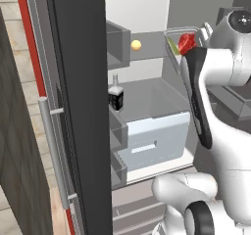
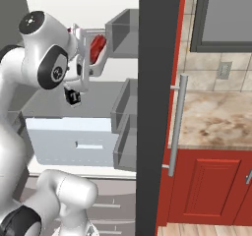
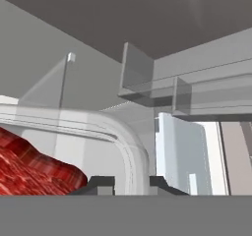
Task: Place the tupperware on the top shelf of the fridge. Make space for the tupperware among the existing items by rearranging them on the shelves if needed. Close the fridge door when finished.
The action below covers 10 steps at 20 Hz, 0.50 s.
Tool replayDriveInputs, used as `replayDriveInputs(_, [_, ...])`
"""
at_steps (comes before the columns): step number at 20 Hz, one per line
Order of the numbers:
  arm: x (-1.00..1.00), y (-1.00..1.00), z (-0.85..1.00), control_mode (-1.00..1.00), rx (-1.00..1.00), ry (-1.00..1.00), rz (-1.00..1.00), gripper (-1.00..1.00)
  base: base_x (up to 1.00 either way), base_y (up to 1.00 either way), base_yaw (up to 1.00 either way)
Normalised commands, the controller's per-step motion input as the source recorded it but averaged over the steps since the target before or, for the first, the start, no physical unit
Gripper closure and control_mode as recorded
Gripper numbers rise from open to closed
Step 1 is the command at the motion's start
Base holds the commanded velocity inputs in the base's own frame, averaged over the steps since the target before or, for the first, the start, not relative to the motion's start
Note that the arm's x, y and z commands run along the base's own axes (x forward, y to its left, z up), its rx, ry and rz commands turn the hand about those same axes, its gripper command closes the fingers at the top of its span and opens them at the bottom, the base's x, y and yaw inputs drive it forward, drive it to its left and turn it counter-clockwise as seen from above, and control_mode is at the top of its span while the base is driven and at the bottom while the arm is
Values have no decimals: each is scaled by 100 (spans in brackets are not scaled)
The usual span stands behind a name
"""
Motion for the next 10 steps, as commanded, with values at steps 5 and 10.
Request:
replayDriveInputs(5, [80, -6, -2, -100, 0, 0, -2, 100, 0, 0, 0])
replayDriveInputs(10, [71, -8, 0, -100, 0, 0, -1, 100, 0, 0, 0])
